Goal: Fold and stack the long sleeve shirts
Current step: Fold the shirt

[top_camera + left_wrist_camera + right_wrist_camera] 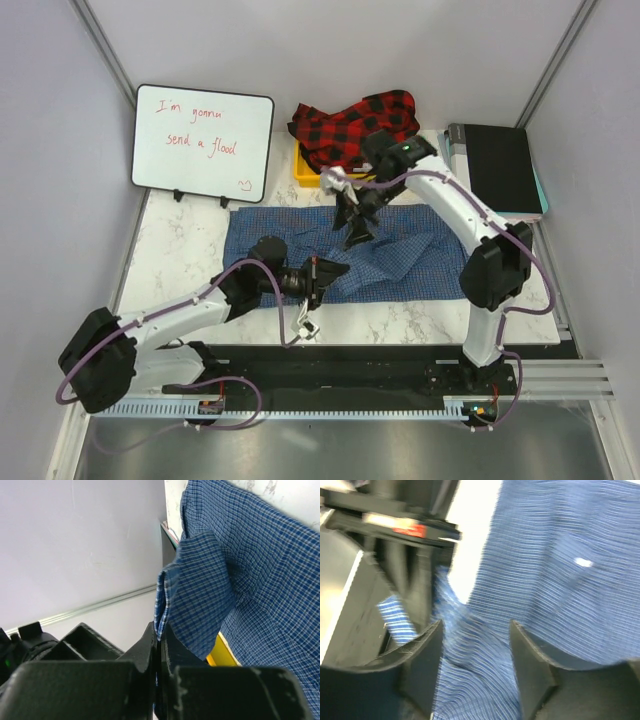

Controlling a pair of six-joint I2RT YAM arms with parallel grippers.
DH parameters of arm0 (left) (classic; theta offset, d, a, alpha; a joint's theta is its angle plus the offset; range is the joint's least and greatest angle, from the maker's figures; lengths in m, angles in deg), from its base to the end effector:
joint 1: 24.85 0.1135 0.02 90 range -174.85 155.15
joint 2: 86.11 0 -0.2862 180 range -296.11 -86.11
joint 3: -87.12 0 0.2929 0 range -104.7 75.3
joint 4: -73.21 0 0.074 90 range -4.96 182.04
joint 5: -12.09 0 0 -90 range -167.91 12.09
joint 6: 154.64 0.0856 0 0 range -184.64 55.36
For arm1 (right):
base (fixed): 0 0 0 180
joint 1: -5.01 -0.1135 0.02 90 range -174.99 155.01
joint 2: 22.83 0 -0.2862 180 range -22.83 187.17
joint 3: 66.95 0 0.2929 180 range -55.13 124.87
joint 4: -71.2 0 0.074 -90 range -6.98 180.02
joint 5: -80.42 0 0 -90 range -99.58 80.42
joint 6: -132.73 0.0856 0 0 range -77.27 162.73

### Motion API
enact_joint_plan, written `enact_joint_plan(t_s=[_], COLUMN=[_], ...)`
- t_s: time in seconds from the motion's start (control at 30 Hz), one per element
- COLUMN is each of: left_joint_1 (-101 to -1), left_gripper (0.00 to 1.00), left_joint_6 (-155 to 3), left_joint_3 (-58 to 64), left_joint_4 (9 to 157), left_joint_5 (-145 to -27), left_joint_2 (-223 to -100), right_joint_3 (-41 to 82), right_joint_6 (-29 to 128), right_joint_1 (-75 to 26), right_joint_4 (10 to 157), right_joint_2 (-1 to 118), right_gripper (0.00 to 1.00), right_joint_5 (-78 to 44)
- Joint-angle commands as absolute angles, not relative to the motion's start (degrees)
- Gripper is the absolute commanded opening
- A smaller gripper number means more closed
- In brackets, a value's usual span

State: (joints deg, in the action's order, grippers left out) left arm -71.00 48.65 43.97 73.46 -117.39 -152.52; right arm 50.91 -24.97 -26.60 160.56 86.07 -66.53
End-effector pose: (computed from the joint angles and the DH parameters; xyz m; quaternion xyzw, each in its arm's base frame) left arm 0.1707 -0.2562 0.2042 0.8076 -0.0417 0.0500 0.5861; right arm 0.3219 0.2824 0.3109 -0.6934 0.5367 0.4289 0.2171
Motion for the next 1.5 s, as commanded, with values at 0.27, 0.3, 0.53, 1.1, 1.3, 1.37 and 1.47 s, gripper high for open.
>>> enact_joint_plan(t_s=[0.27,0.3,0.53,1.1,1.3,1.37,1.47], left_joint_1=[-70.4,-70.0,-67.4,-56.6,-54.2,-54.3,-54.3], left_gripper=[0.02,0.02,0.02,0.02,0.02,0.02,0.02], left_joint_6=[-0.2,-2.5,-13.3,-35.6,-24.4,-16.5,4.4], left_joint_3=[-10.1,-13.6,-31.1,-30.8,-17.9,-11.0,-2.2], left_joint_4=[91.3,92.0,93.3,100.6,101.3,106.0,113.6], left_joint_5=[-97.8,-96.2,-85.7,-102.5,-124.4,-128.6,-131.0], left_joint_2=[-178.9,-181.2,-196.1,-196.7,-187.3,-182.5,-176.9], right_joint_3=[59.0,57.7,38.4,-5.9,-3.9,-1.1,3.4], right_joint_6=[-4.0,-4.1,-16.0,-18.0,-8.3,-6.1,-7.6], right_joint_1=[13.3,17.5,24.2,0.0,2.5,4.7,9.7], right_joint_4=[151.6,151.6,152.5,116.4,112.2,114.0,119.5], right_joint_2=[78.6,76.9,64.0,45.8,47.2,46.7,47.1], right_gripper=[0.74,0.73,0.51,0.13,0.13,0.17,0.22], right_joint_5=[-78.1,-79.2,-73.3,-61.7,-61.4,-63.1,-63.8])
